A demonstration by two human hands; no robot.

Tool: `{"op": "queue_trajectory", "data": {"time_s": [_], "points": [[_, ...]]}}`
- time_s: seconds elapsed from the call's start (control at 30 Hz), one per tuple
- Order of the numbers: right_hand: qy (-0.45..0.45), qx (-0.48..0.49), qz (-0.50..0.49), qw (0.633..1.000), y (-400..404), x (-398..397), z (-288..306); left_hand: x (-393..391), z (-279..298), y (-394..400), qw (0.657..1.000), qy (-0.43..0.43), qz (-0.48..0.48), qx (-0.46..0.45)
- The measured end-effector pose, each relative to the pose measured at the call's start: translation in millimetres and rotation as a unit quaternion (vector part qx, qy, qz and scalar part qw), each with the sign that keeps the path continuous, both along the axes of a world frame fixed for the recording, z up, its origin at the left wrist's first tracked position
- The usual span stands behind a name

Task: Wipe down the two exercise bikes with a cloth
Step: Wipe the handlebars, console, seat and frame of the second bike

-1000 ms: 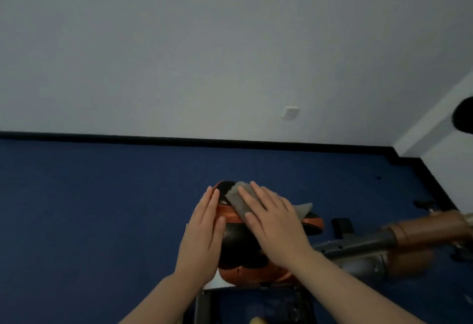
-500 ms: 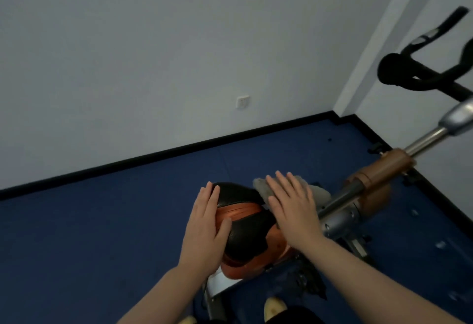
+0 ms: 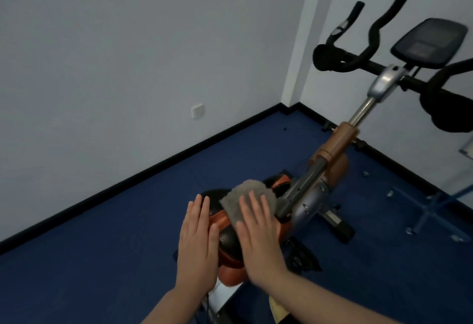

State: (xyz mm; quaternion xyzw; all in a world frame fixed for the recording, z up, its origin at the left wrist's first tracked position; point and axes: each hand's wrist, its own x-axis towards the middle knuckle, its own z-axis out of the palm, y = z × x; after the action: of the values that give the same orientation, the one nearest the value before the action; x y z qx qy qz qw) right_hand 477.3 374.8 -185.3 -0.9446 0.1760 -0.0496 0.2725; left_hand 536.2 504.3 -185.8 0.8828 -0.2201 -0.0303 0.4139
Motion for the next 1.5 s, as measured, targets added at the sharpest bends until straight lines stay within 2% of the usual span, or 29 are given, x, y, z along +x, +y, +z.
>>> {"op": "queue_trajectory", "data": {"time_s": [0.1, 0.2, 0.27, 0.33, 0.43, 0.6, 0.73, 0.87, 1.0, 1.07, 1.17, 1.2, 1.27, 1.33, 1.43, 1.47, 1.5], "points": [[-0.009, 0.044, -0.004, 0.999, -4.3, -5.4, 0.3, 4.9, -0.8, 7.1, 1.000, -0.011, -0.024, 0.006], [-0.010, 0.082, -0.073, 0.994, -6.9, 5.5, 12.0, 10.4, 0.4, 16.4, 0.998, -0.023, -0.059, 0.029], [-0.020, 0.114, -0.117, 0.986, 19.5, 1.6, 13.5, 12.1, 0.8, 20.1, 0.996, -0.029, -0.071, 0.040], [-0.027, 0.121, -0.127, 0.984, 46.8, -12.5, 7.8, 13.0, 1.3, 21.5, 0.996, -0.025, -0.074, 0.034], [-0.010, 0.125, -0.150, 0.981, 44.9, -11.0, 7.7, 14.4, 1.9, 22.9, 0.996, -0.021, -0.079, 0.026], [-0.021, 0.197, -0.260, 0.945, 49.0, 9.2, 24.6, 18.0, 2.2, 27.1, 0.994, -0.029, -0.097, 0.040], [-0.011, 0.199, -0.245, 0.949, 67.5, -1.2, 18.8, 18.3, -0.6, 26.5, 0.994, -0.030, -0.096, 0.036], [-0.024, 0.299, -0.294, 0.908, 33.8, 16.4, 30.7, 17.4, -0.7, 25.6, 0.994, -0.040, -0.093, 0.039], [0.007, 0.243, -0.273, 0.931, 56.7, 10.0, 24.9, 18.9, 5.0, 17.9, 0.997, -0.035, -0.062, 0.018], [-0.010, 0.248, -0.265, 0.932, 46.8, 10.7, 21.1, 22.0, 10.9, 9.4, 0.999, -0.032, -0.039, 0.007], [-0.033, 0.314, -0.323, 0.892, 12.8, 32.3, 24.5, 27.5, 18.4, -5.0, 0.999, -0.016, -0.043, 0.022], [-0.029, 0.309, -0.337, 0.889, 9.7, 36.9, 22.7, 28.7, 20.2, -10.4, 0.998, -0.011, -0.045, 0.029], [-0.024, 0.260, -0.320, 0.911, 17.9, 35.9, 18.5, 29.2, 23.2, -20.6, 0.999, -0.002, -0.035, 0.040], [-0.045, 0.264, -0.286, 0.920, 15.9, 29.6, 9.7, 27.2, 24.5, -28.1, 0.998, 0.002, -0.014, 0.053], [-0.061, 0.365, -0.316, 0.874, -21.4, 39.4, 2.3, 20.7, 23.1, -34.0, 0.997, -0.020, 0.010, 0.079], [-0.054, 0.369, -0.338, 0.864, -34.7, 47.7, 1.7, 18.8, 22.7, -35.1, 0.996, -0.028, 0.016, 0.084], [-0.045, 0.341, -0.349, 0.871, -43.1, 54.7, 1.6, 17.4, 22.5, -35.9, 0.995, -0.032, 0.021, 0.087]]}}
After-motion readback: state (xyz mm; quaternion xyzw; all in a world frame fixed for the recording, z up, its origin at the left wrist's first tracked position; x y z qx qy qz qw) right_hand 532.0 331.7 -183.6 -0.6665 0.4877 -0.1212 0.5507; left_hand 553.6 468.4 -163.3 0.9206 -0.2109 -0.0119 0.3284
